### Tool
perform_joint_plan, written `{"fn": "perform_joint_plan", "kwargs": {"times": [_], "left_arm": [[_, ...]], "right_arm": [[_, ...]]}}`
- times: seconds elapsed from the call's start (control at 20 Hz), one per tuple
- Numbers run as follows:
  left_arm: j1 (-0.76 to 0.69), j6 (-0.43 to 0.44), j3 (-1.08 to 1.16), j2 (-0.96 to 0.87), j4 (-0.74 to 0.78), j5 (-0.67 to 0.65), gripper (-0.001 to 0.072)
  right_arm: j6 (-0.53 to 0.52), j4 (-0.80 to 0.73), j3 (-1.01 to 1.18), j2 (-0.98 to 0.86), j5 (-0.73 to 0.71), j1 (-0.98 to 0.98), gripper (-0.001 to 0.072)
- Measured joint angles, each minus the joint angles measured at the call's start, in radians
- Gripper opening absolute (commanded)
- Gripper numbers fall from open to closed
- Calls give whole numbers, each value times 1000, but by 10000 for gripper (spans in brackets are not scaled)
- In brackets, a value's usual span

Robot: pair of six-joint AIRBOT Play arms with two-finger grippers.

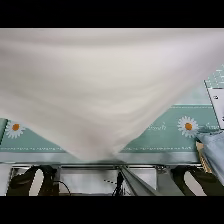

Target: Fold the shirts.

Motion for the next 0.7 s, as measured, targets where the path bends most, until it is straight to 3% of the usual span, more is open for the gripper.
{"fn": "perform_joint_plan", "kwargs": {"times": [0.2,0.35,0.7], "left_arm": [[1,-21,-88,-46,12,-79,18],[0,-22,-235,-106,-9,-91,17],[-32,126,-600,-328,-116,145,18]], "right_arm": [[18,-52,8,-130,2,-1,17],[5,13,10,-297,-11,2,18],[-59,153,11,-706,-175,116,18]]}}
